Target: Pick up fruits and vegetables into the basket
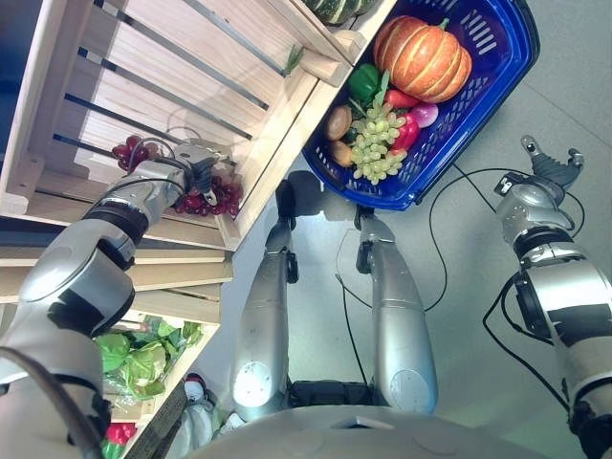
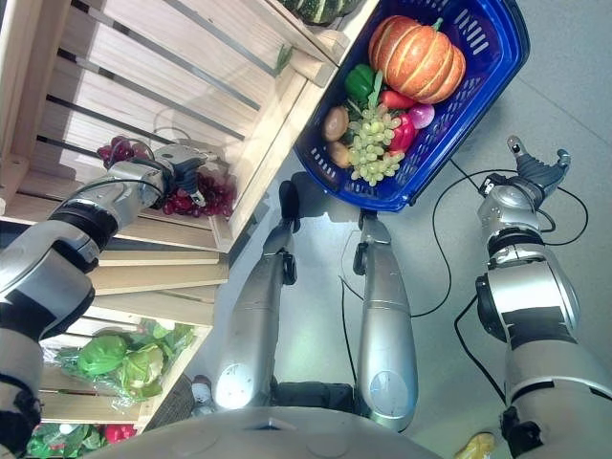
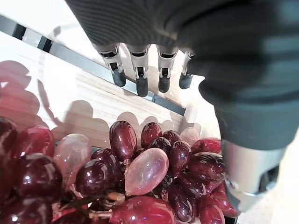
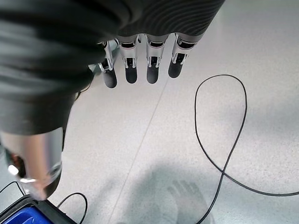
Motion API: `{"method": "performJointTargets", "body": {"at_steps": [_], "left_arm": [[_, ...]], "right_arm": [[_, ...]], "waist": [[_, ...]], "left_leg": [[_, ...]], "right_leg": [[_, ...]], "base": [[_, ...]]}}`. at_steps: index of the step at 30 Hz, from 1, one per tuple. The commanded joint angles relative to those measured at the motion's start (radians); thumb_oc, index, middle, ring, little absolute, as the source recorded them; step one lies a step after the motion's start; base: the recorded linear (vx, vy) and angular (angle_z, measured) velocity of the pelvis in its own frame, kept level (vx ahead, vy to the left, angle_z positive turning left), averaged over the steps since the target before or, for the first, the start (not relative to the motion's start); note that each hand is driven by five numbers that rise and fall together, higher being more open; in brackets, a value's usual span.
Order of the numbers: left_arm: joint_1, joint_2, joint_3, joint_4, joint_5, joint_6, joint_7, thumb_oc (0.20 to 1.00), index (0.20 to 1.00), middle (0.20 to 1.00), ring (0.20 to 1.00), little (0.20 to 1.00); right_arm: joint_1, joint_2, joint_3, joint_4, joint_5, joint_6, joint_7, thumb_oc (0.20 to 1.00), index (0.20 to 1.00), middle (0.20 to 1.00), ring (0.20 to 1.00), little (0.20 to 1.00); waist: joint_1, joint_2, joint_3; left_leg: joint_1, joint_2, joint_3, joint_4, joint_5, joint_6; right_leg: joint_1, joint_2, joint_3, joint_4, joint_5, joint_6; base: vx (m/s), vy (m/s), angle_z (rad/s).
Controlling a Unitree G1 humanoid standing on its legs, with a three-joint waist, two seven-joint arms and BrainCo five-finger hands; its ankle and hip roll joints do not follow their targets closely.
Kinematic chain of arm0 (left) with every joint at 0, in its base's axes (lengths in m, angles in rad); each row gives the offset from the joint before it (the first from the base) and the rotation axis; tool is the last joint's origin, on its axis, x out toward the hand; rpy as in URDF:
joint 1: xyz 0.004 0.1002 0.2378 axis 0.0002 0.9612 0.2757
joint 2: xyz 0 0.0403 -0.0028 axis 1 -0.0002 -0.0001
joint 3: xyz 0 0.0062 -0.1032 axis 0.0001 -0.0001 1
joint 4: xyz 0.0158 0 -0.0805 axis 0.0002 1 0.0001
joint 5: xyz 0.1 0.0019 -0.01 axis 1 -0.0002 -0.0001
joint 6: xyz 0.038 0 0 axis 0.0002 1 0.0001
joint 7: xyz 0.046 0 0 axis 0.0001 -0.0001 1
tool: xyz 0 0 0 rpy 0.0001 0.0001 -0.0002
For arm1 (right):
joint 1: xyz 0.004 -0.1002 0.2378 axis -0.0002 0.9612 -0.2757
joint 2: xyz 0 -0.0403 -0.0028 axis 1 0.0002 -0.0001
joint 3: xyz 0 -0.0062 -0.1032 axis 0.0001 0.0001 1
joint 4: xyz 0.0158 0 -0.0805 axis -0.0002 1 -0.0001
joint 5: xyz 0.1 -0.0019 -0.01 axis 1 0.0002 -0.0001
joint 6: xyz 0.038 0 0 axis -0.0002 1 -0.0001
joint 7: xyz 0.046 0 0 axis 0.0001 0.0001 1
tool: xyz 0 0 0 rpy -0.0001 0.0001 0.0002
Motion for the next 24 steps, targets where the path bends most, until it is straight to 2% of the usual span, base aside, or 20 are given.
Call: {"method": "performJointTargets", "body": {"at_steps": [1, 5, 6, 8, 11, 12, 15, 16, 21, 24], "left_arm": [[0.107, 0.009, -0.028, 0.023, 0.045, 0.057, -0.099, 1.0, 1.0, 1.0, 1.0, 1.0], [0.1, 0.005, -0.03, 0.03, 0.062, 0.105, -0.101, 1.0, 1.0, 1.0, 1.0, 1.0], [0.105, -0.001, -0.016, 0.035, 0.058, 0.133, -0.063, 1.0, 1.0, 1.0, 1.0, 1.0], [0.107, -0.008, -0.001, 0.036, 0.024, 0.146, 0.023, 1.0, 1.0, 1.0, 1.0, 1.0], [0.108, -0.01, 0.013, 0.015, 0.049, 0.161, 0.081, 1.0, 1.0, 1.0, 1.0, 1.0], [0.122, -0.009, 0.024, -0.001, 0.071, 0.163, 0.132, 1.0, 1.0, 1.0, 1.0, 1.0], [0.122, -0.007, 0.022, -0.013, 0.073, 0.169, 0.151, 1.0, 1.0, 1.0, 1.0, 1.0], [0.151, -0.003, 0.035, -0.066, 0.104, 0.198, 0.218, 1.0, 1.0, 1.0, 1.0, 1.0], [0.185, -0.001, 0.037, -0.152, 0.136, 0.246, 0.266, 1.0, 1.0, 1.0, 1.0, 1.0], [0.188, 0.006, 0.032, -0.202, 0.144, 0.261, 0.255, 1.0, 1.0, 1.0, 1.0, 1.0]], "right_arm": [[0.043, -0.038, -0.022, 0.01, 0.01, -0.018, -0.013, 1.0, 1.0, 1.0, 1.0, 1.0], [0.04, -0.031, -0.026, 0.001, 0.01, -0.018, -0.02, 1.0, 1.0, 1.0, 1.0, 1.0], [0.04, -0.028, -0.025, 0.001, 0.01, -0.019, -0.021, 1.0, 1.0, 1.0, 1.0, 1.0], [0.038, -0.023, -0.024, -0.001, 0.008, -0.021, -0.028, 1.0, 1.0, 1.0, 1.0, 1.0], [0.042, -0.023, -0.035, -0.008, 0.009, -0.019, -0.033, 1.0, 1.0, 1.0, 1.0, 1.0], [0.055, -0.02, -0.038, -0.012, 0.014, -0.024, -0.035, 1.0, 1.0, 1.0, 1.0, 1.0], [0.055, -0.017, -0.039, -0.013, 0.015, -0.027, -0.039, 1.0, 1.0, 1.0, 1.0, 1.0], [0.076, -0.013, -0.053, -0.015, 0.021, -0.038, -0.043, 1.0, 1.0, 1.0, 1.0, 1.0], [0.094, -0.008, -0.073, -0.013, 0.028, -0.044, -0.047, 1.0, 1.0, 1.0, 1.0, 1.0], [0.103, -0.004, -0.085, -0.01, 0.032, -0.054, -0.044, 1.0, 1.0, 1.0, 1.0, 1.0]], "waist": [[0.014, -0.008, -0.041], [0.014, -0.011, -0.041], [0.017, -0.013, -0.041], [0.02, -0.014, -0.041], [0.024, -0.014, -0.041], [0.028, -0.014, -0.041], [0.03, -0.014, -0.041], [0.041, -0.017, -0.041], [0.055, -0.019, -0.041], [0.061, -0.022, -0.041]], "left_leg": [[-0.002, -0.055, 0.03, 0.078, -0.107, 0.015], [-0.007, -0.057, 0.028, 0.076, -0.101, 0.017], [-0.002, -0.056, 0.027, 0.078, -0.109, 0.016], [0.0, -0.057, 0.025, 0.075, -0.107, 0.016], [-0.001, -0.059, 0.021, 0.069, -0.099, 0.016], [0.007, -0.06, 0.018, 0.068, -0.105, 0.016], [0.002, -0.061, 0.017, 0.065, -0.097, 0.017], [0.014, -0.066, 0.01, 0.06, -0.104, 0.019], [0.028, -0.072, 0.002, 0.049, -0.103, 0.022], [0.029, -0.075, -0.001, 0.048, -0.104, 0.024]], "right_leg": [[0.064, 0.022, 0.01, -0.063, 0.021, 0.11], [0.059, 0.022, 0.007, -0.064, 0.028, 0.109], [0.064, 0.022, 0.007, -0.062, 0.021, 0.111], [0.066, 0.023, 0.005, -0.064, 0.022, 0.109], [0.067, 0.02, 0.002, -0.07, 0.029, 0.109], [0.076, 0.021, 0.002, -0.069, 0.022, 0.109], [0.073, 0.02, 0.0, -0.074, 0.029, 0.109], [0.086, 0.018, -0.008, -0.078, 0.024, 0.109], [0.103, 0.014, -0.023, -0.085, 0.026, 0.11], [0.105, 0.014, -0.032, -0.084, 0.028, 0.112]], "base": [[0.0, 0.0, 0.0], [0.0, -0.018, 0.0], [0.0, 0.0, 0.0], [0.0, -0.016, 0.0], [0.0, -0.038, 0.01], [0.0, 0.0, 0.0], [-0.01, -0.028, 0.03], [-0.03, -0.086, 0.06], [0.0, -0.063, 0.08], [-0.01, -0.053, 0.04]]}}
